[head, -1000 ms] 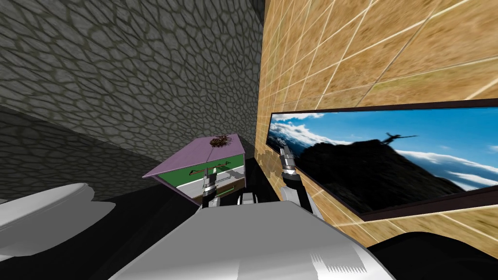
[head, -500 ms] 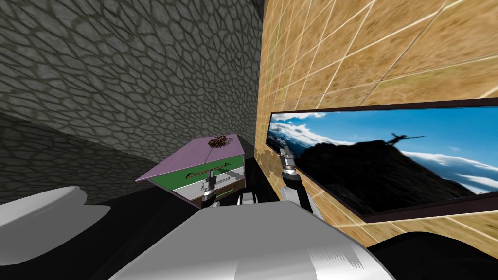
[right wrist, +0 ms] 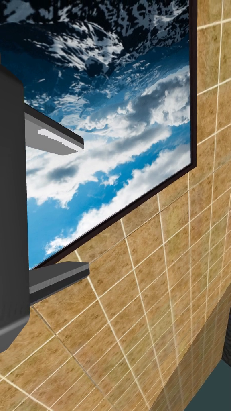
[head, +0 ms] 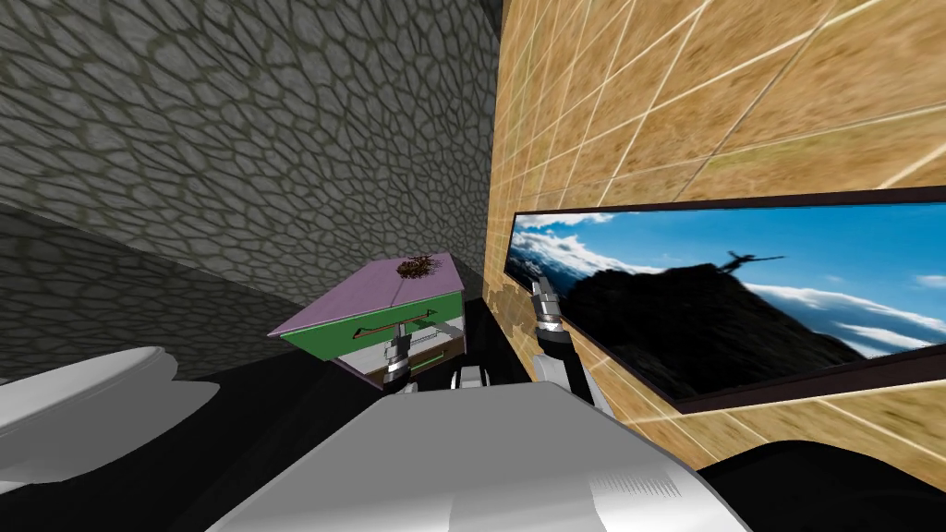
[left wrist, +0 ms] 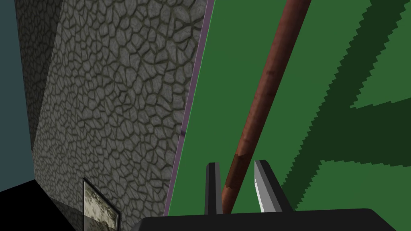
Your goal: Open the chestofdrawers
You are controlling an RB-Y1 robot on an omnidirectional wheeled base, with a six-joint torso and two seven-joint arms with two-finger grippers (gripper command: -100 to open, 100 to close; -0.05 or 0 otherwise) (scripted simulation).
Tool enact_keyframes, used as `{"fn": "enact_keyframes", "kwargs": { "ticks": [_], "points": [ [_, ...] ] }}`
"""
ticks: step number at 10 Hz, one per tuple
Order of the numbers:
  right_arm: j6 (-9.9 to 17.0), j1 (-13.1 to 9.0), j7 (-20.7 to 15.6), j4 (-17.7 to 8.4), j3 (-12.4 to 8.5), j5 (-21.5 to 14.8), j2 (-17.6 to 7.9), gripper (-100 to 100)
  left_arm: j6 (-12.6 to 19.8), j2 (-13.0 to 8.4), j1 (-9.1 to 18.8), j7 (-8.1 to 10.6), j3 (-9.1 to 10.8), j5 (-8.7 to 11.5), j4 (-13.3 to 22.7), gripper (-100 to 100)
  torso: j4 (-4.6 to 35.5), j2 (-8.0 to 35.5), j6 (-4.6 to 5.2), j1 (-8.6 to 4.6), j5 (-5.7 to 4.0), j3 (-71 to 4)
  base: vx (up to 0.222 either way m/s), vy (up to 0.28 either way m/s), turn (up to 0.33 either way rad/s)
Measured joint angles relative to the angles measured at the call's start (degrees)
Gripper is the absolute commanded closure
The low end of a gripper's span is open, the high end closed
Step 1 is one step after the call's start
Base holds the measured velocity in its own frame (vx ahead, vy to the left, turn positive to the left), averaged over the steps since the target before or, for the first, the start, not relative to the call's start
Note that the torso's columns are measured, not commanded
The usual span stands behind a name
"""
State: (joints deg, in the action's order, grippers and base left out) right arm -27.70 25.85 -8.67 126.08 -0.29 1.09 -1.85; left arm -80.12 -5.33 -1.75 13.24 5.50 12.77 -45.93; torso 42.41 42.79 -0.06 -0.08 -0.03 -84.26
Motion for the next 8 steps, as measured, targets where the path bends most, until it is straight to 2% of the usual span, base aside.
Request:
{"fn": "enact_keyframes", "kwargs": {
  "ticks": [2, 3, 5, 6, 8],
  "points": [
    [0.0, 0.0, 0.0, 0.0, 0.0, 0.0, 0.0, 0, 2.6, -0.4, 0.6, -0.04, 0.08, 0.0, -1.2, 100, 0.2, -0.1, -0.05, -0.06, -0.21, -0.1, -0.193, -0.07, 0.051],
    [0.0, 0.0, 0.0, 0.0, 0.0, 0.0, 0.0, 0, 3.4, -0.7, 1.7, 0.06, 0.19, 0.0, -0.4, 100, 0.2, -0.1, -0.08, -0.04, -0.24, -0.1, -0.186, -0.048, 0.038],
    [0.0, 0.0, 0.0, 0.0, 0.0, 0.0, 0.0, 0, 4.9, -0.5, 1.6, -0.21, 0.07, -0.1, -1.2, 100, 0.2, -0.3, -0.04, -0.02, -0.26, -0.3, -0.058, -0.026, -0.042],
    [0.0, 0.0, 0.0, 0.0, 0.0, 0.0, 0.0, 0, 4.9, 0.0, 1.4, 0.58, 1.63, -1.4, -1.1, 100, 0.1, -0.5, 0.04, -0.08, -0.2, -0.3, -0.053, -0.037, -0.082],
    [0.0, 0.0, 0.0, 0.0, 0.0, 0.0, 0.0, 0, 5.6, 1.3, -0.3, 2.84, 4.95, -4.4, -3.7, 100, 0.2, -0.3, 0.11, -0.21, -0.25, -0.2, -0.036, -0.034, -0.054]
  ]
}}
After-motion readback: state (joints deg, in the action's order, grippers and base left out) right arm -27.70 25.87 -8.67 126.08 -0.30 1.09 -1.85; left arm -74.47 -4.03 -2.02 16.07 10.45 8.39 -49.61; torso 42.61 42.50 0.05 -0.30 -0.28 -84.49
